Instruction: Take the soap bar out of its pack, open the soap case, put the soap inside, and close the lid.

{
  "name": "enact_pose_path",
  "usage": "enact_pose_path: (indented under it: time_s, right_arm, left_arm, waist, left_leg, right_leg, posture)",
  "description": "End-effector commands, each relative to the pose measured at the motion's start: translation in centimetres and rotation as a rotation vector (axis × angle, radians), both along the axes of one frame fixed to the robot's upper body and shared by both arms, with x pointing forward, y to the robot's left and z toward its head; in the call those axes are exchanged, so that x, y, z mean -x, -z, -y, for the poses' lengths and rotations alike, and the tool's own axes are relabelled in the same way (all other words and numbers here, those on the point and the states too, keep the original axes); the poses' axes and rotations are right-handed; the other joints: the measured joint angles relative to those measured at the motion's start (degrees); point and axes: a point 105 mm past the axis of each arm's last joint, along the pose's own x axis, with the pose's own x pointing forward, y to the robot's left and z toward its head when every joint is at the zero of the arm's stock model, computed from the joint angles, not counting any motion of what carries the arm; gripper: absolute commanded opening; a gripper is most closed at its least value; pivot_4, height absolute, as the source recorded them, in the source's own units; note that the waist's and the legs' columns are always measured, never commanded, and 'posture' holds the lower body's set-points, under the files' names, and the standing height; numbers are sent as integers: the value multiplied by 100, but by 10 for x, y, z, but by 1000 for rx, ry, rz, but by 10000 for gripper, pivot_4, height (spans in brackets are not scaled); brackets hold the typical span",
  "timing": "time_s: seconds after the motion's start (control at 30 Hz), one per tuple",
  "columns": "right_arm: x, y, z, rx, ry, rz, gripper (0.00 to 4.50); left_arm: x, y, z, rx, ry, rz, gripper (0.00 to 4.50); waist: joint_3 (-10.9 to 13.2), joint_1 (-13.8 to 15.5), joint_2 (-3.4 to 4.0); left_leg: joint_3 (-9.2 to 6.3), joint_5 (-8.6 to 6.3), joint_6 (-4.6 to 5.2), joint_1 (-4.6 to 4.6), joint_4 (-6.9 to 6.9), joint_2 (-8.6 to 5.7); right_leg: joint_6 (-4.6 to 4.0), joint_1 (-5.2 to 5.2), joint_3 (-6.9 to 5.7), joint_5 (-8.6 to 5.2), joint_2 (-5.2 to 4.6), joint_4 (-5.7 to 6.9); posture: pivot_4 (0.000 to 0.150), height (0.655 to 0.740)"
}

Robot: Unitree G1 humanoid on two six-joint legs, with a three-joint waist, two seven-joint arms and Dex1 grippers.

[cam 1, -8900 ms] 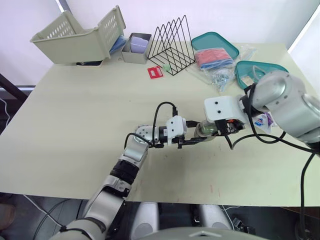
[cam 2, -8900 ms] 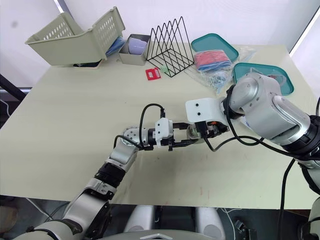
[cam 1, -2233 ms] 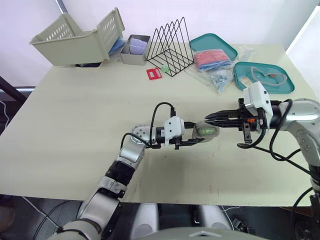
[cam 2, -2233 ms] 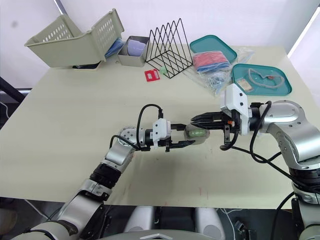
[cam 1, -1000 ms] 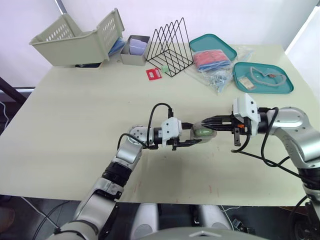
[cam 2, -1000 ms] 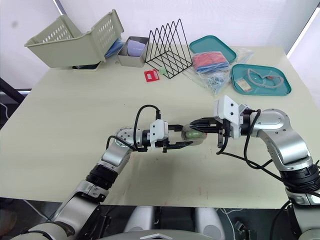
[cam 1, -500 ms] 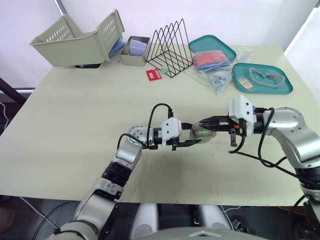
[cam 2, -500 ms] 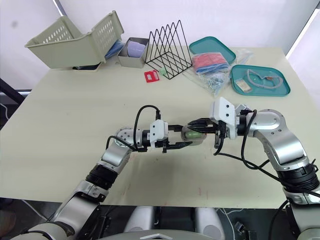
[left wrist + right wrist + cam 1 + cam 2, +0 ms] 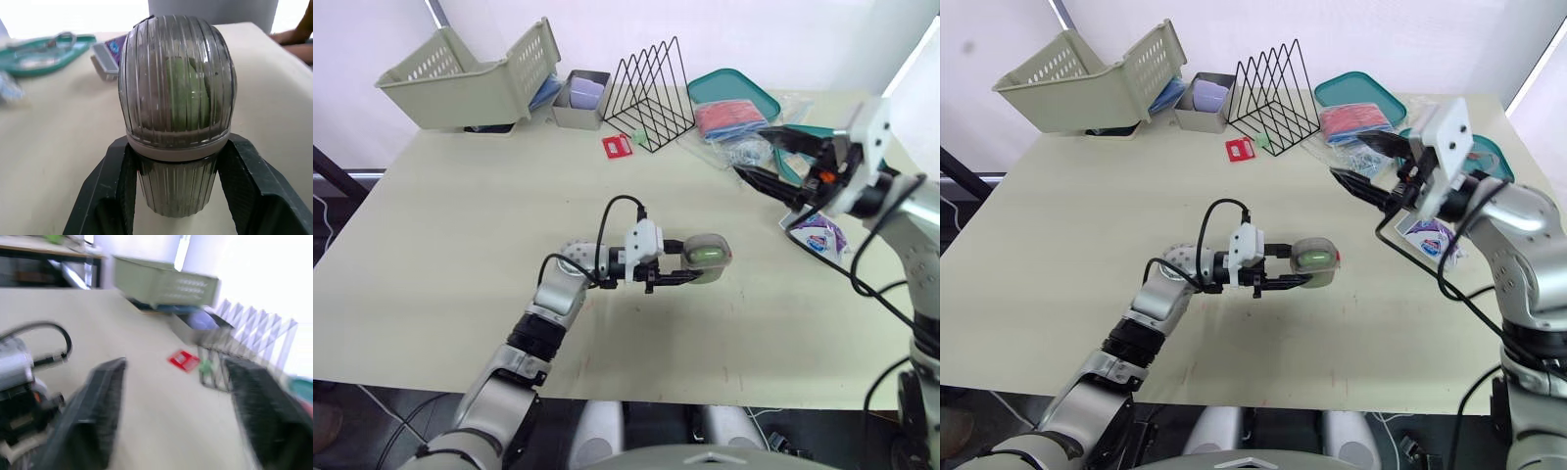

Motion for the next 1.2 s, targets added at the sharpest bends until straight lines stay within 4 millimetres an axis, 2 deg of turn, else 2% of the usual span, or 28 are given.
enact_pose_path:
  time_s: [0.03, 0.17, 0.33, 0.47, 0.6, 0.7, 0.77, 0.9, 1.0, 1.03, 1.1, 1.2]
  right_arm:
    - [6, 18, 17, 22, 153, -31, 44568]
    - [21, 58, 23, 118, 216, -120, 44568]
    - [35, 97, 29, 218, 250, -205, 44568]
    - [37, 119, 38, 259, 302, -241, 44568]
    - [39, 126, 33, 274, 286, -242, 44568]
    - [35, 125, 28, 275, 272, -229, 45000]
    - [33, 123, 25, 268, 258, -221, 45000]
    - [30, 120, 23, 265, 246, -213, 45000]
    - [31, 118, 21, 259, 225, -214, 45000]
    - [31, 119, 21, 259, 215, -219, 45000]
    - [33, 122, 21, 265, 199, -228, 45000]
    - [34, 128, 19, 265, 174, -249, 45000]
  left_arm:
    - [15, -32, -11, 62, 49, -241, 18500]
    - [34, -48, -25, 90, 93, -593, 18500]
    - [42, -53, -33, 83, 103, -826, 18500]
    - [17, -38, -24, 59, -12, -957, 18500]
    - [0, -23, -8, 32, -97, -1030, 18500]
    - [-4, -5, -3, -27, -171, -1071, 33627]
    - [-8, -5, -8, -25, -214, -1082, 43615]
    - [-13, -23, -27, 20, -260, -1063, 44765]
    - [-12, -58, -65, 53, -337, -922, 44765]
    - [-9, -66, -75, 40, -368, -836, 44765]
    - [-3, -74, -90, -16, -432, -549, 44765]
    - [13, -63, -106, -128, -463, -170, 44765]
  waist:
    - [5, -52, 7]
    - [11, -126, 17]
    - [12, -143, 14]
    - [12, -120, 14]
    - [13, -123, 13]
    - [14, -134, 12]
    - [14, -142, 12]
    - [15, -142, 10]
    - [29, -169, -1]
    - [33, -171, -6]
    - [34, -166, -9]
    - [30, -128, -1]
  left_leg:
    - [3, 0, 0, -8, 0, 0]
    - [-10, 1, 0, -50, 14, 0]
    - [-11, 1, 0, -54, 26, -2]
    - [-17, 2, 0, -51, 30, -4]
    - [-20, 3, 0, -58, 35, -12]
    - [-20, 2, 0, -64, 28, -13]
    - [-20, 2, 0, -64, 23, -13]
    - [-24, 2, 0, -60, 22, -12]
    - [-26, 3, -1, -62, 25, -12]
    - [-20, 3, -1, -61, 24, -9]
    - [-19, 3, -4, -59, 19, -2]
    - [7, 2, -9, -41, -10, -9]
  right_leg:
    - [9, -13, 4, -7, 0, 8]
    - [16, -48, -6, -10, 1, 18]
    - [21, -46, -7, -12, 0, 13]
    - [21, -44, -8, -12, 3, 17]
    - [22, -45, -1, -12, 3, 14]
    - [21, -47, 1, -12, 3, 9]
    - [20, -50, 2, -12, 4, 10]
    - [20, -50, 1, -12, 4, 15]
    - [21, -50, 0, -12, 4, 16]
    - [21, -54, 6, -12, 4, 19]
    - [20, -54, 6, -11, 8, 14]
    - [-2, -49, 24, 0, -15, 4]
  posture:
    - [1500, 7400]
    - [1500, 7400]
    - [1500, 7400]
    - [1500, 7400]
    - [1500, 7400]
    - [1500, 7400]
    - [1500, 7400]
    - [1500, 7400]
    - [1500, 7400]
    - [1500, 7400]
    - [1500, 7400]
    - [1500, 7400]
